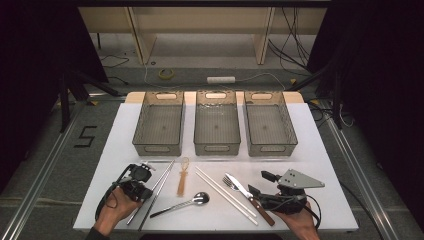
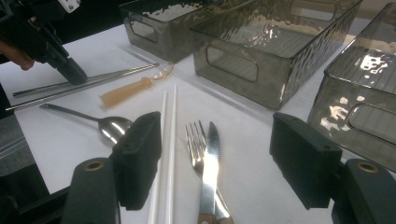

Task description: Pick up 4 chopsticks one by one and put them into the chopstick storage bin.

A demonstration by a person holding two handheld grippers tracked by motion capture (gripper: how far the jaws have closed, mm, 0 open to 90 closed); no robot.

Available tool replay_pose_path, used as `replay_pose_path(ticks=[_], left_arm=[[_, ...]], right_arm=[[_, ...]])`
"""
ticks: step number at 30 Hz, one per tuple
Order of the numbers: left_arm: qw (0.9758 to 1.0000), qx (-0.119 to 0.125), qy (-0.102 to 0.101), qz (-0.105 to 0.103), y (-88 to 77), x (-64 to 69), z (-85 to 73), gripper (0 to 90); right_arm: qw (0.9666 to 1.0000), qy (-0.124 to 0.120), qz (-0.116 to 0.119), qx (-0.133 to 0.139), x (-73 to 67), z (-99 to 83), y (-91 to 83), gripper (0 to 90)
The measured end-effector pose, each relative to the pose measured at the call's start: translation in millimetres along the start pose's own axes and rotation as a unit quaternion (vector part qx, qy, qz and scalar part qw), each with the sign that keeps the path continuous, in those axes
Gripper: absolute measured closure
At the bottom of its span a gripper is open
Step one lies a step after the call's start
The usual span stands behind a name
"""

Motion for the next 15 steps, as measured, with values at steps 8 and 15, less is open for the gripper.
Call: replay_pose_path(ticks=[8, 15], left_arm=[[0.9999, 0.003, 0.015, 0.001, -1.1, -0.7, -0.9, 84.8], [0.9996, 0.016, 0.023, -0.003, -8.0, -2.6, -1.6, 85.0]], right_arm=[[1.0, 0.0, 0.0, 0.001, -0.1, 0.3, -0.5, 35.3], [1.0, -0.001, 0.001, 0.003, -0.1, 0.6, -0.8, 35.4]])
Point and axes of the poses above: each handheld gripper's, and its own axes: y roughly forward along the jaws, z roughly out of its top, x roughly to its right, the point moved 5 cm from there along y, roughly forward along the jaws, and after that the axes turned 6 degrees about -y, right-handed, at the moved point
